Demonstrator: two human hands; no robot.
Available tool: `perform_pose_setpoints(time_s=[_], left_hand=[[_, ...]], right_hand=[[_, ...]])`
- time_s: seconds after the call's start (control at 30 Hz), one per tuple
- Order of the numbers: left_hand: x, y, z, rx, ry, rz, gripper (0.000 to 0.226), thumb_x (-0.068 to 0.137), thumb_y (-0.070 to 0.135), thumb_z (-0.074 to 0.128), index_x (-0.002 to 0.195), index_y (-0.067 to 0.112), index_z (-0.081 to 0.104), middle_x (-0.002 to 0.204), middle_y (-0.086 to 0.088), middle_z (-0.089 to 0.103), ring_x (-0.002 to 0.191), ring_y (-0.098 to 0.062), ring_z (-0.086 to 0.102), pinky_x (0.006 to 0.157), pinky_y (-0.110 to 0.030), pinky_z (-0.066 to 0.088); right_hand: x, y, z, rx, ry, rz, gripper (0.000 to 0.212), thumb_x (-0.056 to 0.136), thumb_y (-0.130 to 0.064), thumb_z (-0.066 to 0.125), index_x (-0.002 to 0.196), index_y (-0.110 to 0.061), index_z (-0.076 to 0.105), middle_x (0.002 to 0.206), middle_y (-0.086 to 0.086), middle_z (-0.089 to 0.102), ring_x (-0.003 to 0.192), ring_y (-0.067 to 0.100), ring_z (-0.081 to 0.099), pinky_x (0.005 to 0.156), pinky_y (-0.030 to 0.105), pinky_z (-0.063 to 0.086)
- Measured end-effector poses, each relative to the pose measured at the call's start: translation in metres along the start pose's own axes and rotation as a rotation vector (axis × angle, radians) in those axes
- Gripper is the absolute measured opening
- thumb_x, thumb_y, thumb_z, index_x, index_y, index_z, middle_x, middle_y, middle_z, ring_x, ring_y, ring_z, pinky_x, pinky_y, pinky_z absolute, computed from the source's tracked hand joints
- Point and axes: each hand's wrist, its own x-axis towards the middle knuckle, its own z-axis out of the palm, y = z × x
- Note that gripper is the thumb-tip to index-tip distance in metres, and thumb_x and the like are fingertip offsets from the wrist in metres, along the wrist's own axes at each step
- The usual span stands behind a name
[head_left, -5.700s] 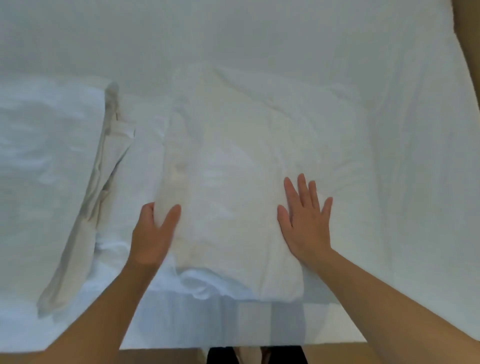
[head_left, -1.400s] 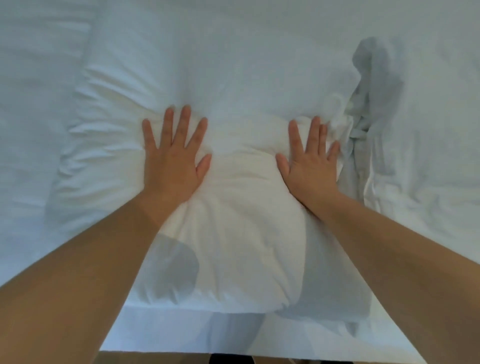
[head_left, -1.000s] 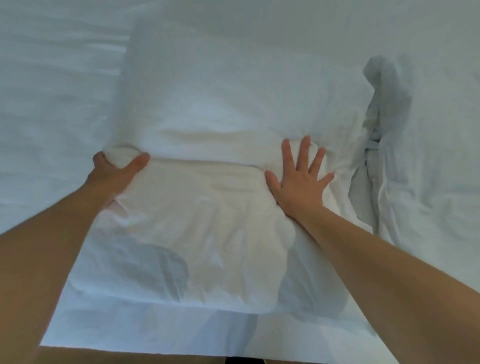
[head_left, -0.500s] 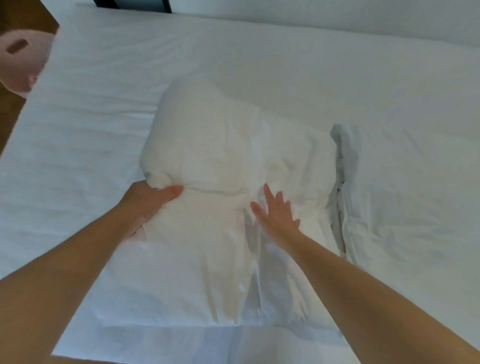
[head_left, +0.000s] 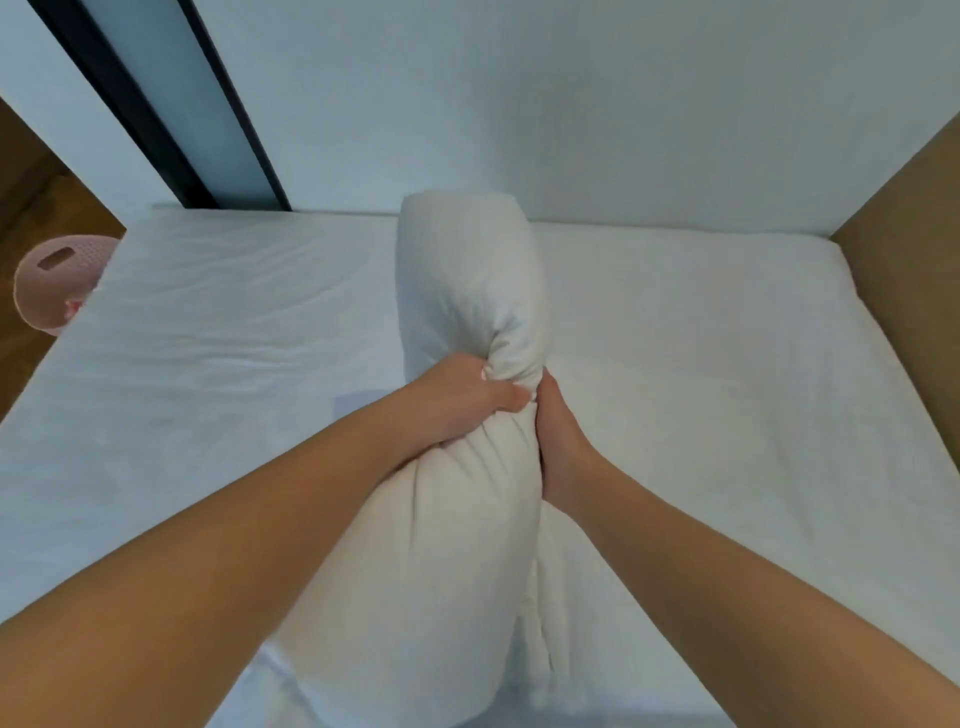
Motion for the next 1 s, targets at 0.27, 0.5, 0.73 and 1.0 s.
perform_pose_setpoints(time_s=[0.27, 0.5, 0.73, 1.0], left_hand=[[0.053, 0.137, 0.215, -0.317, -0.253, 0.181, 0.009, 0.095, 0.005, 0.054, 0.094, 0.014, 0.053, 0.096, -0.010, 0.063, 0.087, -0.022, 0.060, 0.076, -0.023, 0.048], [0.110, -0.013, 0.333, 0.839, -0.064, 0.041, 0.066, 0.099, 0.059, 0.020, 0.152, 0.037, -0.011, 0.157, 0.005, -0.030, 0.144, -0.020, -0.029, 0.113, -0.062, -0.010], [0.117, -0.006, 0.344, 0.775, 0.131, 0.212, 0.071, 0.086, 0.061, -0.006, 0.153, 0.038, -0.001, 0.160, 0.010, -0.019, 0.146, -0.010, -0.021, 0.117, -0.056, -0.007], [0.127, -0.046, 0.313, 0.809, 0.271, -0.028, 0.078, 0.082, 0.072, -0.005, 0.151, 0.039, -0.014, 0.155, 0.004, -0.033, 0.147, -0.025, -0.022, 0.115, -0.063, 0.001]], right_hand=[[-0.080, -0.101, -0.282, 0.070, 0.051, -0.048, 0.069, 0.098, -0.066, 0.019, 0.117, -0.017, 0.064, 0.105, 0.010, 0.074, 0.091, 0.022, 0.073, 0.082, 0.037, 0.051], [-0.033, -0.017, -0.404, -0.493, 0.262, 0.286, 0.091, 0.073, -0.067, 0.071, 0.145, -0.023, 0.036, 0.135, 0.001, 0.054, 0.113, 0.025, 0.059, 0.092, 0.040, 0.050], [-0.032, -0.027, -0.417, -0.415, 0.553, -0.101, 0.013, 0.087, -0.024, 0.072, 0.092, -0.012, 0.068, 0.088, 0.005, 0.071, 0.082, 0.023, 0.068, 0.074, 0.034, 0.054], [-0.012, -0.020, -0.475, -0.958, 0.831, 0.216, 0.058, 0.089, -0.041, 0.059, 0.140, -0.018, 0.041, 0.145, 0.015, 0.044, 0.129, 0.035, 0.044, 0.106, 0.051, 0.037]])
